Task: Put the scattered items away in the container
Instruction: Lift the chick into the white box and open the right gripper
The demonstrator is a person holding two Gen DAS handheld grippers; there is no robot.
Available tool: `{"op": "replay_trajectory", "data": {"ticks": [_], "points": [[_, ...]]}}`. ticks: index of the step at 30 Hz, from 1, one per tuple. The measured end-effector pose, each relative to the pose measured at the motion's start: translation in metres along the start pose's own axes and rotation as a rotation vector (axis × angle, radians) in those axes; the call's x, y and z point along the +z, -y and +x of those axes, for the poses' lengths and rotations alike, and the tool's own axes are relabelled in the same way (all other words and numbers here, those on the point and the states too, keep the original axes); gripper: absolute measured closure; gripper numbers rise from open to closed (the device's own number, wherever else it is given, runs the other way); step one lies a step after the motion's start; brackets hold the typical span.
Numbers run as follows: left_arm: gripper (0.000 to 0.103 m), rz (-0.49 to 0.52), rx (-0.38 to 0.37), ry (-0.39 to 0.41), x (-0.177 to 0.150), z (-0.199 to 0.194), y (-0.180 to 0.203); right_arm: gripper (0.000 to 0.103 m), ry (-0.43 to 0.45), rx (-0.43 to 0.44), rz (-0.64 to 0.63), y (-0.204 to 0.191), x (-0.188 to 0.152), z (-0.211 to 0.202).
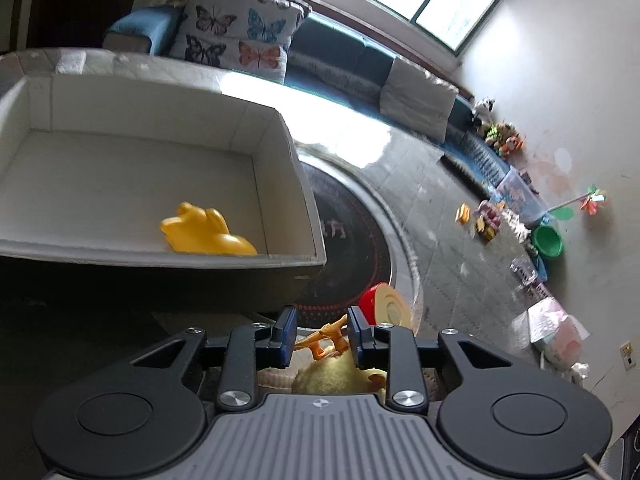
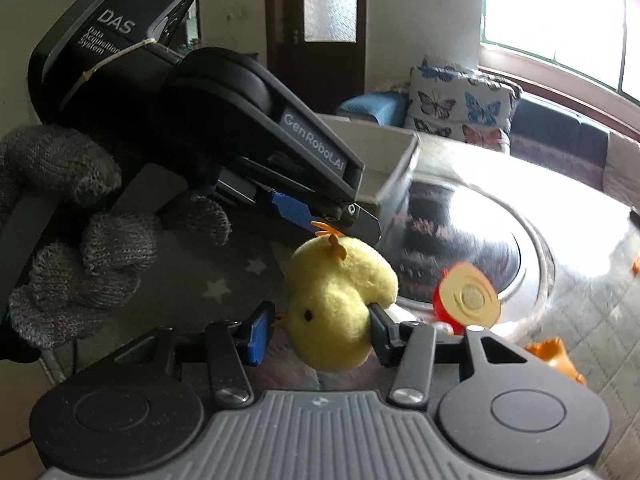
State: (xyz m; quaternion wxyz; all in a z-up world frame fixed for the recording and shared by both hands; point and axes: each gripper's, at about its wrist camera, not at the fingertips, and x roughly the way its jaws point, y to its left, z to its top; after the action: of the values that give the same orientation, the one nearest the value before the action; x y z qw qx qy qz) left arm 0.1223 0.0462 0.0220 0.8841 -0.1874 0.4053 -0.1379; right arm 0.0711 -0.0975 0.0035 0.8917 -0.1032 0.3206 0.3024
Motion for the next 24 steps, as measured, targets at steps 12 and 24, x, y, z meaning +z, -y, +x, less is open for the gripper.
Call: {"op": "replay_trajectory", "data": {"ticks": [12,24], "points": [[0.076,-0.033,0.059,0.183,0.05,-0.048,-0.029,0.053,0.132,0.066,-0.092,-0.015,0.065,0.018],[0.076,-0.116,0.168,0.214,0.097,-0.036,-0.092,0.053,0.111,0.178,-0.095,-0.021,0.12,0.104]]}}
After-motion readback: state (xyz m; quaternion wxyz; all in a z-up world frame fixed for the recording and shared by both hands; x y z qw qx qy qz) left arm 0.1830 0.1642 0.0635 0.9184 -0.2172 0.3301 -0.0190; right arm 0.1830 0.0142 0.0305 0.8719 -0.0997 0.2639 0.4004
